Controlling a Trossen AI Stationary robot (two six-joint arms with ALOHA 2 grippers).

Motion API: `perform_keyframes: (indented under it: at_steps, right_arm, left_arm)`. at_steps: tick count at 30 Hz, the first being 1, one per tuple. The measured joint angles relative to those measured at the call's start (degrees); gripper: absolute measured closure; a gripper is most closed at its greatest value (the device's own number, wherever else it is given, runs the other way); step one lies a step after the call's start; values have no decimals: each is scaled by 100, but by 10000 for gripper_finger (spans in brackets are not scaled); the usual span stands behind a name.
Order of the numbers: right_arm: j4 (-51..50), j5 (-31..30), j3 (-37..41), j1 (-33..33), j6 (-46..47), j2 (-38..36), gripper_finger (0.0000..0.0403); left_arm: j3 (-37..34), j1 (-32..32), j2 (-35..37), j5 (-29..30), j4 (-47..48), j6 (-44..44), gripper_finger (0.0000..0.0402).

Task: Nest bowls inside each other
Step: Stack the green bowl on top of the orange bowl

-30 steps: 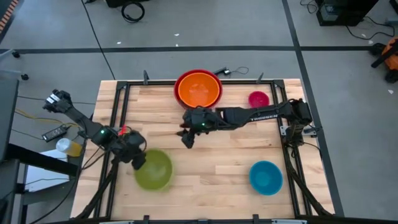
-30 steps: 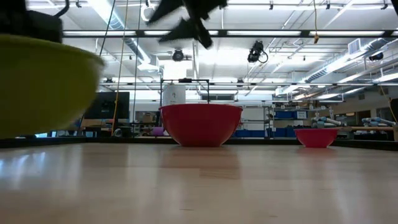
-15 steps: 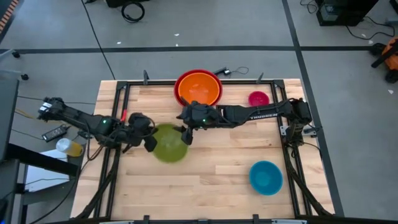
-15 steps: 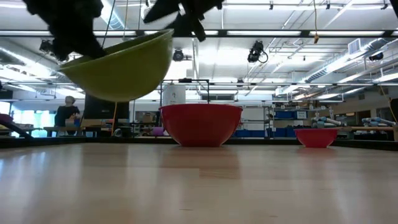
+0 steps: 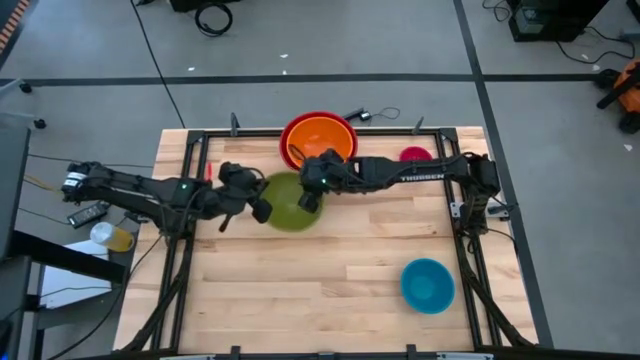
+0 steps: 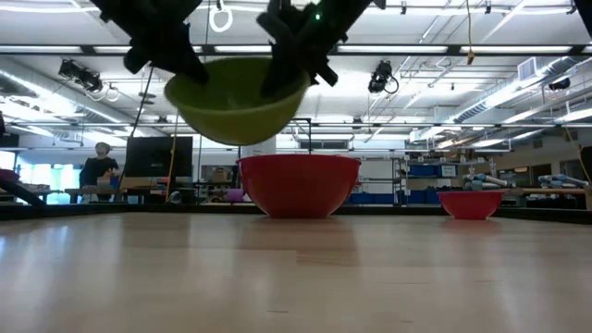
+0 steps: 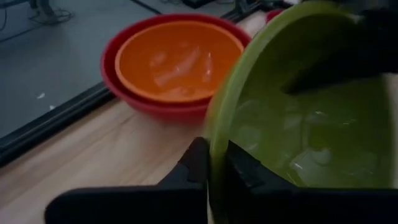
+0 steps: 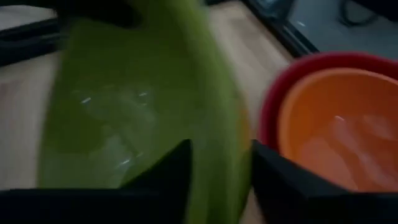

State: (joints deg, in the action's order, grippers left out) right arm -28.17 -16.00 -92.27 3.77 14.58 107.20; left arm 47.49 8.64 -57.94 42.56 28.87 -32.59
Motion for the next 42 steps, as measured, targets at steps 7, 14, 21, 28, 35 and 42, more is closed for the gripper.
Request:
perform_keyframes:
  at_steps: [7,14,21,28,35,42]
  right_arm:
    - [-70,233,2,476,18,9,374]
    - [-52,90,7,1521,49,-9,377]
    - [-67,477,4,2702,62,30,375]
    - [167,1648,301,3428,146,250,374]
    - [209,1944,317,3222,-41,726,339]
    - [210,956,261,2988,100,698,232]
  left_arm:
    - [22,-107,-34,-70,-399,25,306]
    - [26,-109,357,380,-340,45,188]
    - [24,-109,486,553,-328,-333,161]
    - [21,-184,372,611,-151,-669,174]
    - [9,-341,261,625,-89,-895,177]
    - [15,-332,166,414,-73,-1210,177]
